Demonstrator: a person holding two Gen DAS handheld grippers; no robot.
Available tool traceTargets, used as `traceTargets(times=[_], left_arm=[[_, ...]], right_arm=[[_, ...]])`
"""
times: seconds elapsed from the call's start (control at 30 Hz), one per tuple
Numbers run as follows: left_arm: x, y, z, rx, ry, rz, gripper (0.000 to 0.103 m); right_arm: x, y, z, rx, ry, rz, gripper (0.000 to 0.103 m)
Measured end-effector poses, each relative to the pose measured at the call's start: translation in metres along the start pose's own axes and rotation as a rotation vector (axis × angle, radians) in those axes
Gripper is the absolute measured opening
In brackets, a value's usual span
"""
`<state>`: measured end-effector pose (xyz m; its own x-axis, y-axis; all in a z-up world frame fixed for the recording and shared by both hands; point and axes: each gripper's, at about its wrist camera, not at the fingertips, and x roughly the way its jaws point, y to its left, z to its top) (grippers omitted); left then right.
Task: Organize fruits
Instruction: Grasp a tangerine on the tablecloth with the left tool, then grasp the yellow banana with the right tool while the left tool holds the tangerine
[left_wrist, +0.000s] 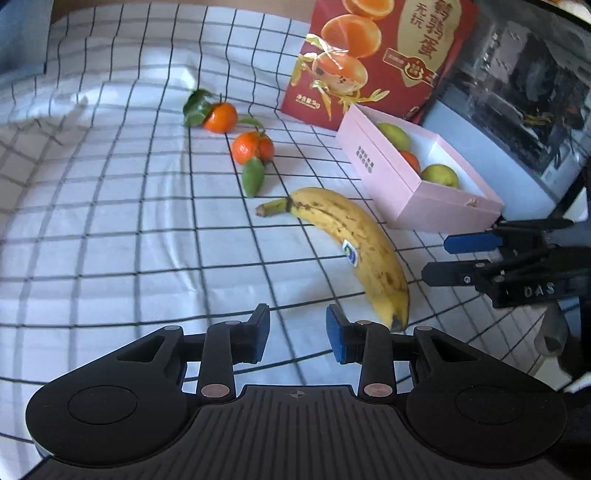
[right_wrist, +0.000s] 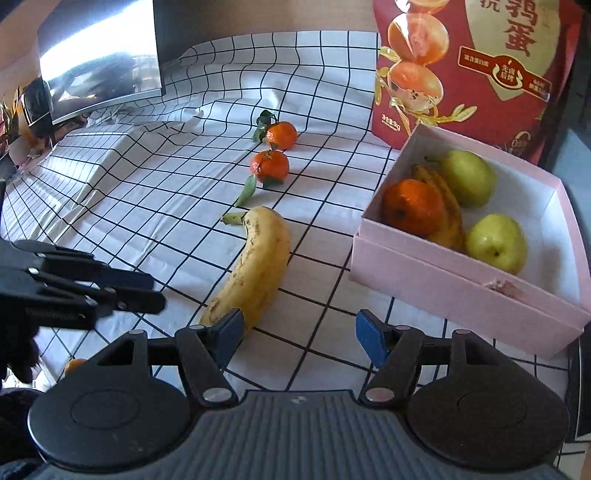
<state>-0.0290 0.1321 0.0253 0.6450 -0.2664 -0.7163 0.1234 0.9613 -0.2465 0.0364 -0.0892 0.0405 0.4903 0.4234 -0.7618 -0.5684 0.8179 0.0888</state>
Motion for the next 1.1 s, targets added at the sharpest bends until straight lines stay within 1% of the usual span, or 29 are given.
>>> traceTargets(times=[0.17, 0.23, 0.3, 0.33, 0.4, 0.43, 0.47, 0.57, 0.7, 0.8, 0.83, 0.87, 0.93, 1.03, 1.1], left_arm=[[-0.027, -0.006, -0.003, 0.124, 0.07, 0.006, 0.038], [-0.037, -0.01, -0.008, 0.165, 0.141, -0.024, 0.038], [-0.045, -0.014, -0.014, 0.175, 0.224, -0.076, 0.038], [-0.05, -0.017, -0.017, 0.186, 0.254, -0.089, 0.038], [-0.056, -0.025, -0.025, 0.212, 0.278, -0.079, 0.038], [-0.057, -0.027, -0.028, 0.215, 0.286, -0.074, 0.04], [-0.057, -0.028, -0.029, 0.212, 0.286, -0.069, 0.042], [-0.057, -0.031, -0.036, 0.186, 0.272, -0.067, 0.042], [-0.052, -0.039, -0.038, 0.207, 0.268, -0.076, 0.043], [-0.046, -0.044, -0.04, 0.219, 0.28, -0.091, 0.042], [-0.043, -0.047, -0.042, 0.224, 0.289, -0.096, 0.042], [-0.039, -0.049, -0.044, 0.231, 0.303, -0.099, 0.039], [-0.035, -0.052, -0.048, 0.258, 0.314, -0.08, 0.037], [-0.035, -0.053, -0.046, 0.239, 0.281, -0.078, 0.037], [-0.035, -0.049, -0.038, 0.209, 0.23, -0.068, 0.037]], right_arm=[[0.008, -0.005, -0.004, 0.014, 0.019, 0.018, 0.068], [0.01, -0.004, -0.005, 0.002, 0.027, 0.038, 0.068], [0.011, 0.001, -0.005, -0.025, 0.029, 0.055, 0.068], [0.011, 0.003, -0.005, -0.038, 0.03, 0.062, 0.068], [0.011, 0.006, -0.004, -0.068, 0.025, 0.066, 0.068], [0.011, 0.007, -0.004, -0.079, 0.024, 0.067, 0.068], [0.011, 0.007, -0.003, -0.086, 0.023, 0.07, 0.068], [0.011, 0.005, -0.003, -0.087, 0.022, 0.075, 0.068], [0.007, 0.007, -0.007, -0.093, 0.016, 0.081, 0.068], [0.002, 0.012, -0.011, -0.101, 0.013, 0.08, 0.068], [0.001, 0.013, -0.013, -0.103, 0.013, 0.079, 0.068], [-0.001, 0.014, -0.015, -0.105, 0.013, 0.074, 0.068], [-0.005, 0.015, -0.019, -0.105, 0.011, 0.066, 0.068], [-0.011, 0.012, -0.022, -0.095, 0.004, 0.05, 0.068], [-0.015, 0.009, -0.023, -0.084, -0.002, 0.036, 0.068]])
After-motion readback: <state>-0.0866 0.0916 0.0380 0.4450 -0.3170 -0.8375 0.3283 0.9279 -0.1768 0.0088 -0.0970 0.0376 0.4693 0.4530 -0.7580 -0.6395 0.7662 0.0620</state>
